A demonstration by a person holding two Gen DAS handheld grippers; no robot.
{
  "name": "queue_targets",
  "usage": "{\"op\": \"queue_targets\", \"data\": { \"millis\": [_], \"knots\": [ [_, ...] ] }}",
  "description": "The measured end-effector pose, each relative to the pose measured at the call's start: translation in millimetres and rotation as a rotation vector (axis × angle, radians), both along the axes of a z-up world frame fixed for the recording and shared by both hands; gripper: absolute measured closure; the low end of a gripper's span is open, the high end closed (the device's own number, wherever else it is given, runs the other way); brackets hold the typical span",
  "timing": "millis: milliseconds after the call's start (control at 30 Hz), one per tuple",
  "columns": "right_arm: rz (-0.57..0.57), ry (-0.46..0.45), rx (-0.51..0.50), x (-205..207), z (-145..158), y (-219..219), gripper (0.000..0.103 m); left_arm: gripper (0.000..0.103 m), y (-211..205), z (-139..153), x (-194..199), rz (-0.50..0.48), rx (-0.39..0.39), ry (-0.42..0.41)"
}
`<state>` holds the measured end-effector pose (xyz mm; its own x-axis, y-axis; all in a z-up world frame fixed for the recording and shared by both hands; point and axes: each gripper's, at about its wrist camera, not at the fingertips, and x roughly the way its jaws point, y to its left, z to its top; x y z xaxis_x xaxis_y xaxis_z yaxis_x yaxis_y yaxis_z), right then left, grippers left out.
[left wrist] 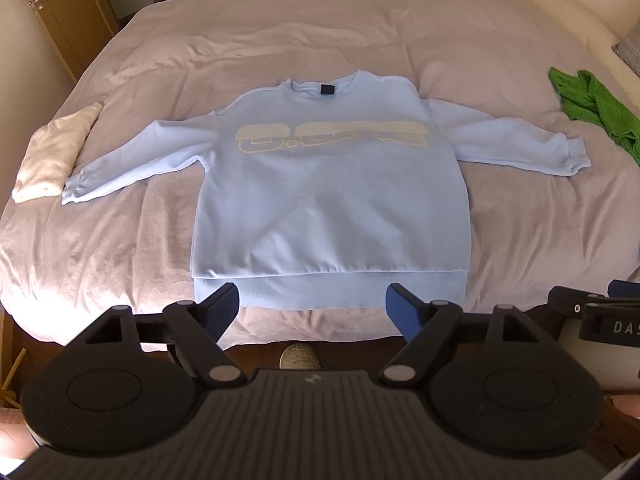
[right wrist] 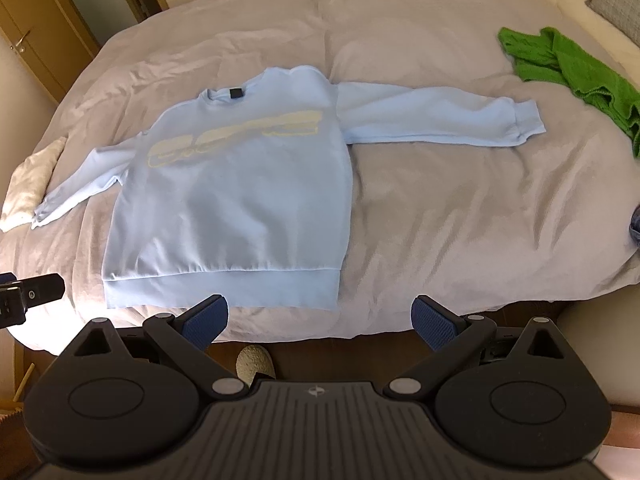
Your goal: Fold clothes
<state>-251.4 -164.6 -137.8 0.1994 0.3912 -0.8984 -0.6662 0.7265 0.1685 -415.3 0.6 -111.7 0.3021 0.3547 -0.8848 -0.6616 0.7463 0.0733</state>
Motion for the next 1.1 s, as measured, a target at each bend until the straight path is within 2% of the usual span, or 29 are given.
{"op": "queue_targets", "data": {
  "millis": [367, 633, 833, 1100],
  "knots": [
    [-0.117, 0.016, -0.001, 24.6, -4.4, -22.8, 0.002, 0.025, -2.4, -14.4, 37.5, -0.101, -0.02, 0.006],
    [-0.14, 0.038, -0.05, 37.2, -21.6, -6.2, 0.002, 0.025, 31.3, -43.3, 44.9, -0.072, -0.079, 0.03],
    [-0.116, 0.071, -0.106, 44.1, -42.1, 34.7, 0.002, 0.024, 94.1, -73.2, 37.2, 0.024, -0.156, 0.043],
    [-0.062, 0.142, -0.222, 51.2, -88.4, 131.2, 0.002, 0.023, 216.5, -130.5, 23.1, 0.199, -0.269, 0.088]
  ]
}}
